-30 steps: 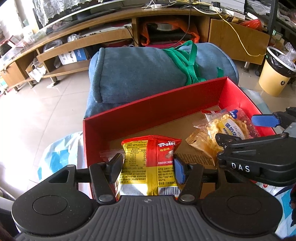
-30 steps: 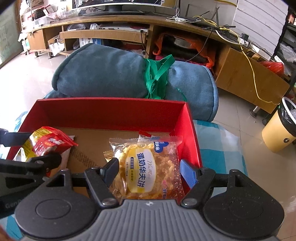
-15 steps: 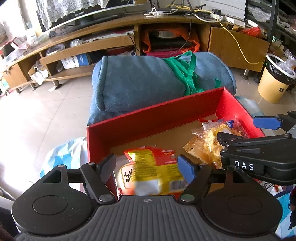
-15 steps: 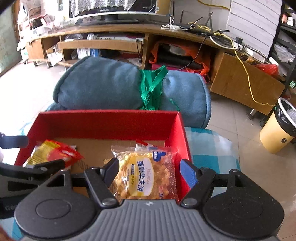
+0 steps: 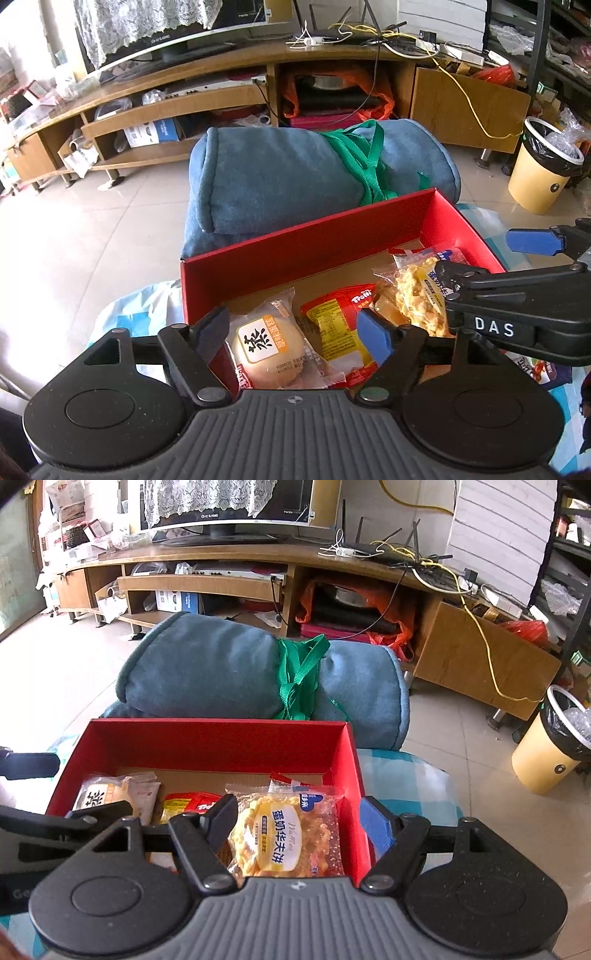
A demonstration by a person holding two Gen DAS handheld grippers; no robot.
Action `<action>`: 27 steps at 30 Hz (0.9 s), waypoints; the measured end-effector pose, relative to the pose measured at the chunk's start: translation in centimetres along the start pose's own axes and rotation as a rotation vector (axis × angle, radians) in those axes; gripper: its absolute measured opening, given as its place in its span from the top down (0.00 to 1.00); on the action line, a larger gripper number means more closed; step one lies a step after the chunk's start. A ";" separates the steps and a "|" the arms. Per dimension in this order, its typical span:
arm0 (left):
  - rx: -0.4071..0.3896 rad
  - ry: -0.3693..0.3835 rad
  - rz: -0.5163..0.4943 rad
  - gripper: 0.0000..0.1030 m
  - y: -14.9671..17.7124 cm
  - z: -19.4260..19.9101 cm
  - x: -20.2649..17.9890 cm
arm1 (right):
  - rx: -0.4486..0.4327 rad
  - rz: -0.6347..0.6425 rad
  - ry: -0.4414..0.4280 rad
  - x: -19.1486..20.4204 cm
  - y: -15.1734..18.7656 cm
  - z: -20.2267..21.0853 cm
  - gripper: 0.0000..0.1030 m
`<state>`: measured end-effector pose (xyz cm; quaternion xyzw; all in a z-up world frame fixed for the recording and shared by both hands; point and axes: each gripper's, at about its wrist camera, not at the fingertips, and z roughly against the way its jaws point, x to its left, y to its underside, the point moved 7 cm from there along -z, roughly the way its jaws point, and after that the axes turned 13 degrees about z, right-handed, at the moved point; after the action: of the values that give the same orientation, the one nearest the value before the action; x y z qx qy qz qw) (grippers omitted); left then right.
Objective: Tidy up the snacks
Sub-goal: 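Lower both bags into the red box and open both grippers, then move both open grippers away from the box toward the remaining snacks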
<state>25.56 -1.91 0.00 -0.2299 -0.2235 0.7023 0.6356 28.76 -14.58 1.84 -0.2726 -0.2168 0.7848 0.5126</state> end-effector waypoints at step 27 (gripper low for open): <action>-0.007 0.029 -0.058 0.15 3.2 3.6 -0.5 | -0.004 0.032 -0.029 0.7 2.8 4.8 0.30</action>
<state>20.88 -2.77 0.93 -0.2357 -0.2230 0.6795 0.6580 23.47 -15.27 3.61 -0.2657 -0.2216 0.7964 0.4960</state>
